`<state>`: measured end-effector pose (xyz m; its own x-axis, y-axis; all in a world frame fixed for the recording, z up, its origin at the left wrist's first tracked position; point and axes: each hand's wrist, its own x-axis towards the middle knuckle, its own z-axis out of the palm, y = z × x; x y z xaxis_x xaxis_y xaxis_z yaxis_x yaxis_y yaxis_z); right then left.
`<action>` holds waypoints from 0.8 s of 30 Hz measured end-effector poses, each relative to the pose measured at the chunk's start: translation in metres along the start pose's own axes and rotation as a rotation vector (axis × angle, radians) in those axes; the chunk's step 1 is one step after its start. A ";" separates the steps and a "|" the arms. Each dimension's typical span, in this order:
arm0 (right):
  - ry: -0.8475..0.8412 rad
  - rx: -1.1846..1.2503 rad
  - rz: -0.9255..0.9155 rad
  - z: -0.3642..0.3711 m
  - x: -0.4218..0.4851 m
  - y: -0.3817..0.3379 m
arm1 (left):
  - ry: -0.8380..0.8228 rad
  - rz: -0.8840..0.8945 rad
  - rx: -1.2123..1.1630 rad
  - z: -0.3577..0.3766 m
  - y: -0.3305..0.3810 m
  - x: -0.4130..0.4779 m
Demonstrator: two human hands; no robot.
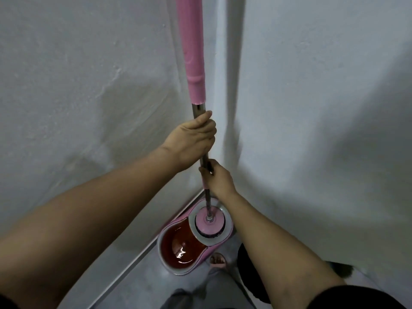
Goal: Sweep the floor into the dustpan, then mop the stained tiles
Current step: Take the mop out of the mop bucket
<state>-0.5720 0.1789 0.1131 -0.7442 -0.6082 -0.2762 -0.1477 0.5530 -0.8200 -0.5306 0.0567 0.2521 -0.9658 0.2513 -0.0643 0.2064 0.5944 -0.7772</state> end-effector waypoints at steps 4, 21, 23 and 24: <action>0.057 0.060 -0.025 0.011 -0.029 -0.017 | -0.020 -0.022 -0.009 -0.017 -0.007 -0.027; 0.529 -0.041 -0.223 0.026 -0.155 -0.089 | 0.242 -0.104 -0.099 -0.121 -0.052 -0.136; 0.595 -0.079 -0.252 0.022 -0.173 -0.089 | 0.276 -0.097 -0.207 -0.135 -0.054 -0.143; 0.630 -0.099 -0.261 0.021 -0.183 -0.087 | 0.291 -0.087 -0.256 -0.142 -0.054 -0.146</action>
<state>-0.4097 0.2301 0.2243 -0.9083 -0.2985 0.2930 -0.4104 0.5012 -0.7618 -0.3788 0.0964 0.3925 -0.9042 0.3755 0.2036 0.1935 0.7849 -0.5886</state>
